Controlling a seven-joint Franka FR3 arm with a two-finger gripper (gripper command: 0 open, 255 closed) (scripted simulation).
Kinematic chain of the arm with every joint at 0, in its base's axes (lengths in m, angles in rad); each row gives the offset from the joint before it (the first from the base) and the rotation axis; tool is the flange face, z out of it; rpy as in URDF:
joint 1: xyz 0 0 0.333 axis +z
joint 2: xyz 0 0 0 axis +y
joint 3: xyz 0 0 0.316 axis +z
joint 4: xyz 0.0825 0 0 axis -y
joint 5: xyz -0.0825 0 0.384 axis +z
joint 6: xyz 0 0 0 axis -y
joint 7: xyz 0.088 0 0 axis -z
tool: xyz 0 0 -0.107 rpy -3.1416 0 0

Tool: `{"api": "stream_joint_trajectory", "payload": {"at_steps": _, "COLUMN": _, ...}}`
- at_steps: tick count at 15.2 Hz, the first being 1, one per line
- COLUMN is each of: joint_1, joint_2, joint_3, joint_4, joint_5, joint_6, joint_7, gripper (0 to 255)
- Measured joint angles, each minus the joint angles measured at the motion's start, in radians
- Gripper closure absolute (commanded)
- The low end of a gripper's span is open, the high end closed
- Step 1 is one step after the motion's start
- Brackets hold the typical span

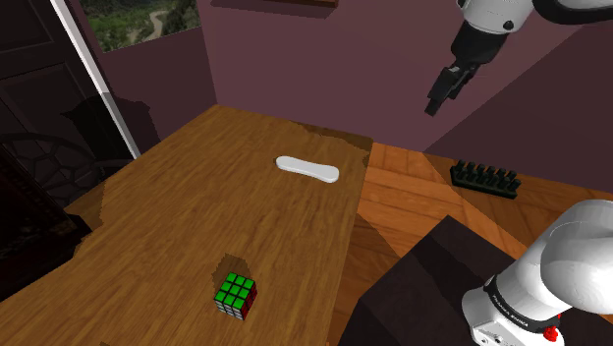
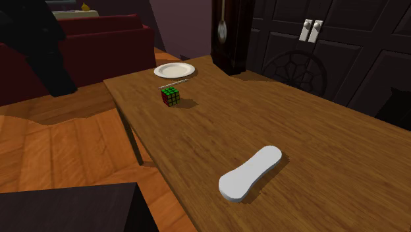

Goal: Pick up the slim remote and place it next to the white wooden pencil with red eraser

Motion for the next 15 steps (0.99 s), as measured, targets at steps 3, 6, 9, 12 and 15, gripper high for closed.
{"api": "stream_joint_trajectory", "payload": {"at_steps": 3, "joint_1": 0.006, "joint_2": 0.035, "joint_3": 0.002, "joint_4": 0.003, "joint_5": 0.003, "joint_6": 0.026, "joint_7": -0.007, "gripper": 0}}
{"api": "stream_joint_trajectory", "payload": {"at_steps": 6, "joint_1": 0.017, "joint_2": 0.121, "joint_3": -0.002, "joint_4": 0.005, "joint_5": 0.006, "joint_6": 0.095, "joint_7": -0.033, "gripper": 0}}
{"api": "stream_joint_trajectory", "payload": {"at_steps": 9, "joint_1": 0.03, "joint_2": 0.228, "joint_3": 0.002, "joint_4": 0.027, "joint_5": 0.011, "joint_6": 0.164, "joint_7": -0.052, "gripper": 0}}
{"api": "stream_joint_trajectory", "payload": {"at_steps": 12, "joint_1": 0.042, "joint_2": 0.329, "joint_3": 0.005, "joint_4": 0.048, "joint_5": 0.015, "joint_6": 0.23, "joint_7": -0.077, "gripper": 0}}
{"api": "stream_joint_trajectory", "payload": {"at_steps": 15, "joint_1": 0.051, "joint_2": 0.443, "joint_3": 0.006, "joint_4": 0.086, "joint_5": 0.017, "joint_6": 0.29, "joint_7": -0.105, "gripper": 0}}
